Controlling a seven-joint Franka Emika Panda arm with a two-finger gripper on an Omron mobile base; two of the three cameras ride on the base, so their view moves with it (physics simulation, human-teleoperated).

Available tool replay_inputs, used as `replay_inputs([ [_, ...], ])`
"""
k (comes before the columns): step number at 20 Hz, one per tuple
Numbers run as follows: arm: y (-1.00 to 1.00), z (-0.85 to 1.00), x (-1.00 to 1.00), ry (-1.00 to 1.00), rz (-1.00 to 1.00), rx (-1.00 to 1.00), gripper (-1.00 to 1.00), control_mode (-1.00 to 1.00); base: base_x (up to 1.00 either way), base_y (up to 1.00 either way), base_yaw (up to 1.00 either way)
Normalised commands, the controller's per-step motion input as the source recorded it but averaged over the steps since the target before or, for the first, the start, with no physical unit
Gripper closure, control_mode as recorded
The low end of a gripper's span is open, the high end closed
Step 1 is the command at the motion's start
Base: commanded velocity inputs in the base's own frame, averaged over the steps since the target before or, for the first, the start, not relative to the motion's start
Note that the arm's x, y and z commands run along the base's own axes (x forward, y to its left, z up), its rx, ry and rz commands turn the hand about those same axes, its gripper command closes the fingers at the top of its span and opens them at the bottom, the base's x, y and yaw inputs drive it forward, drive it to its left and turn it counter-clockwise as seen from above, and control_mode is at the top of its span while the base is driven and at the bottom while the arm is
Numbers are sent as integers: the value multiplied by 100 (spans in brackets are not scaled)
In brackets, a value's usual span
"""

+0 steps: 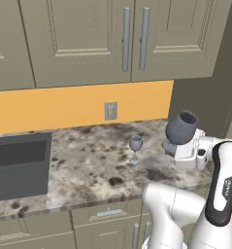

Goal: Retrieve the wine glasses from the counter and place one next to each plate.

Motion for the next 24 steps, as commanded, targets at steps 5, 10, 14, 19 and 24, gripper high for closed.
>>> replay_inputs([
  [5, -18, 69, -76, 8, -1, -5, 100, -100, 0, 0, 0],
  [10, 0, 42, -71, 14, 0, -15, 100, -100, 0, 0, 0],
  [14, 9, 10, -61, -3, 0, -5, 100, -100, 0, 0, 0],
  [19, 24, 0, -53, -2, 0, -1, 100, -100, 0, 0, 0],
  [24, 11, 0, -13, 0, 0, 0, 100, 100, -77, 28, 0],
])
